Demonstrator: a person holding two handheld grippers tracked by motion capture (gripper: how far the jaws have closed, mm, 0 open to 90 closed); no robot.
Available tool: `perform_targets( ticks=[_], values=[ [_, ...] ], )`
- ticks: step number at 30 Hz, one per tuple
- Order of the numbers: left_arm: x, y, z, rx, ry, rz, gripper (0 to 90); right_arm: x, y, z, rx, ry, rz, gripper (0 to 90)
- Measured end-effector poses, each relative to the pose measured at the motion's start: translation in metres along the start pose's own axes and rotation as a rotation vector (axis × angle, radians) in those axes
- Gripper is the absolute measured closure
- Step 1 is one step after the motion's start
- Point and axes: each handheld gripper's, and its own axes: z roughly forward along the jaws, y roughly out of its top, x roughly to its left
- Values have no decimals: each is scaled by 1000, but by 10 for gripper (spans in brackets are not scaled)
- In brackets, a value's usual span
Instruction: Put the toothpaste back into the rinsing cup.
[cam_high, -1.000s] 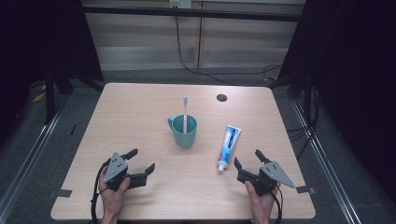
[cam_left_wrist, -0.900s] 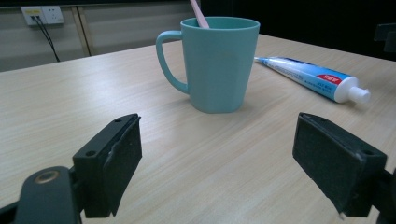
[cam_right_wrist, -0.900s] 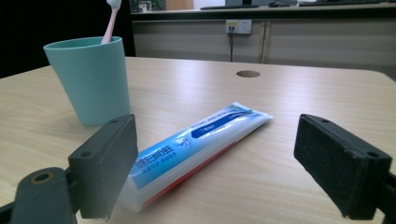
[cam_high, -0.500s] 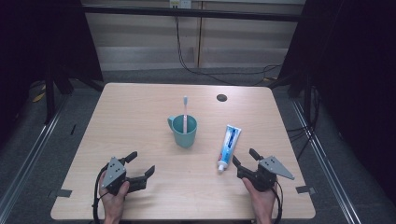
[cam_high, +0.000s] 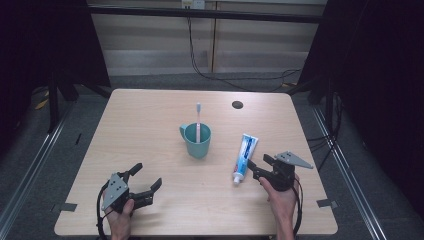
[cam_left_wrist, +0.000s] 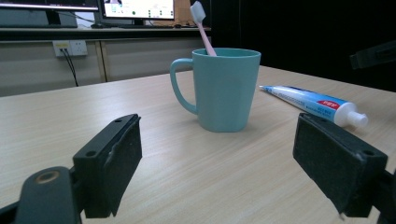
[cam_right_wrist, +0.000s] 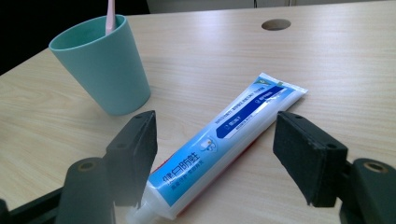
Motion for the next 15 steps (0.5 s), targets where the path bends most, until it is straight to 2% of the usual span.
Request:
perform_targets(
  ticks=[8, 11, 14, 15],
  values=[
    [1, -3, -6, -58, 12, -10, 156, -4, 19, 4, 85, 14, 35, 318],
    [2, -4, -8, -81, -1, -16, 158, -6, 23, 8, 117, 18, 42, 318],
    [-1, -5, -9, -96, 19, 3, 156, -8, 28, 12, 158, 27, 55, 319],
    [-1, -5, -9, -99, 19, -4, 156, -8, 29, 13, 170, 28, 57, 319]
  ],
)
